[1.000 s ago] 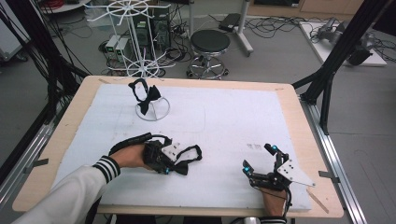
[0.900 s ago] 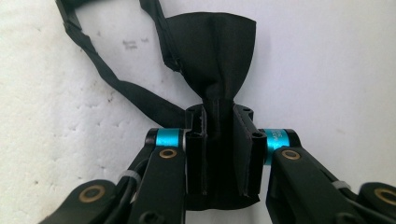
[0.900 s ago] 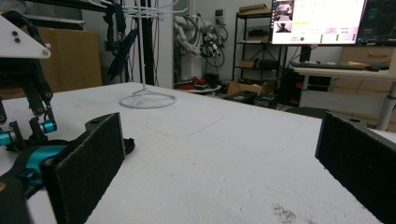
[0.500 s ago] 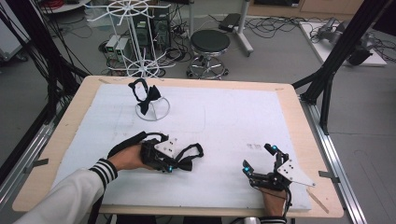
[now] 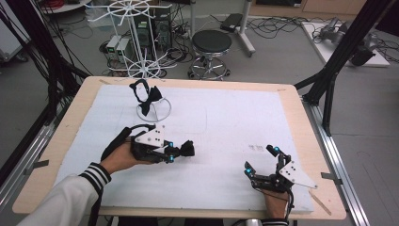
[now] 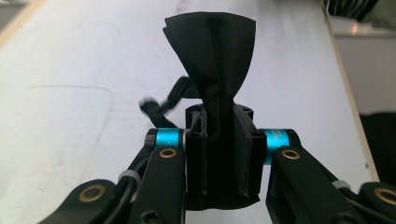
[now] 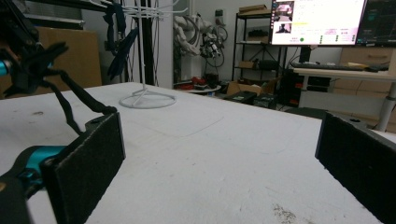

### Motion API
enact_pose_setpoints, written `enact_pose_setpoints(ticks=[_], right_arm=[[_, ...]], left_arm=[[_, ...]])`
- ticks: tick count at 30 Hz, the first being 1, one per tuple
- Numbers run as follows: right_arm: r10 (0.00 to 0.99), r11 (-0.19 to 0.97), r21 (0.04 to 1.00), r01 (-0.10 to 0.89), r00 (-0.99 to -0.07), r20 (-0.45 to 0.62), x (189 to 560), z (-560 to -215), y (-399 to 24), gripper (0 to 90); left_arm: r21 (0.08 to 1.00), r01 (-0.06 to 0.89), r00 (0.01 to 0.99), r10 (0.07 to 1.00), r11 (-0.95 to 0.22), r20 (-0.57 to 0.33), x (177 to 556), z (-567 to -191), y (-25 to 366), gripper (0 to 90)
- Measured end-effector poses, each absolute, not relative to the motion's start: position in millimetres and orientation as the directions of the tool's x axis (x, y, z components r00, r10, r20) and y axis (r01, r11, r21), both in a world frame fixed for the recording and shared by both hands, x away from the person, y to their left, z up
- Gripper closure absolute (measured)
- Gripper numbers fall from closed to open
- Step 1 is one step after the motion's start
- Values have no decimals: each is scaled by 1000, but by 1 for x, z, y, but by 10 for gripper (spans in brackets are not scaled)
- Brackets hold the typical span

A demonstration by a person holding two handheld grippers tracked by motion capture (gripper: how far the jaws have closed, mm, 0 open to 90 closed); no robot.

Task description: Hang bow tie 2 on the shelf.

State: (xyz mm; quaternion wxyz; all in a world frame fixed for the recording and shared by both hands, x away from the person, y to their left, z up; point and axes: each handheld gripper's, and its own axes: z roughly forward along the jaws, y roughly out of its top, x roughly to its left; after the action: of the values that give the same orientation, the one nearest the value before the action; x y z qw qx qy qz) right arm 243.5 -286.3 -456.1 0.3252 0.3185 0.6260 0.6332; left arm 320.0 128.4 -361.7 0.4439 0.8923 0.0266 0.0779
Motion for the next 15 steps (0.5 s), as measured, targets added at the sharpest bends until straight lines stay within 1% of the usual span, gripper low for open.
enact_pose_setpoints(ticks=[10, 15], right_arm=[[811, -4, 1000, -13, -585, -4, 244, -456, -286, 7], [811, -5, 1000, -13, -585, -3, 244, -456, -286, 7]], left_arm=[[893, 25, 977, 202, -450, 74, 322, -345, 148, 763], [913, 31, 968, 241, -406, 75, 323, -335, 157, 763]])
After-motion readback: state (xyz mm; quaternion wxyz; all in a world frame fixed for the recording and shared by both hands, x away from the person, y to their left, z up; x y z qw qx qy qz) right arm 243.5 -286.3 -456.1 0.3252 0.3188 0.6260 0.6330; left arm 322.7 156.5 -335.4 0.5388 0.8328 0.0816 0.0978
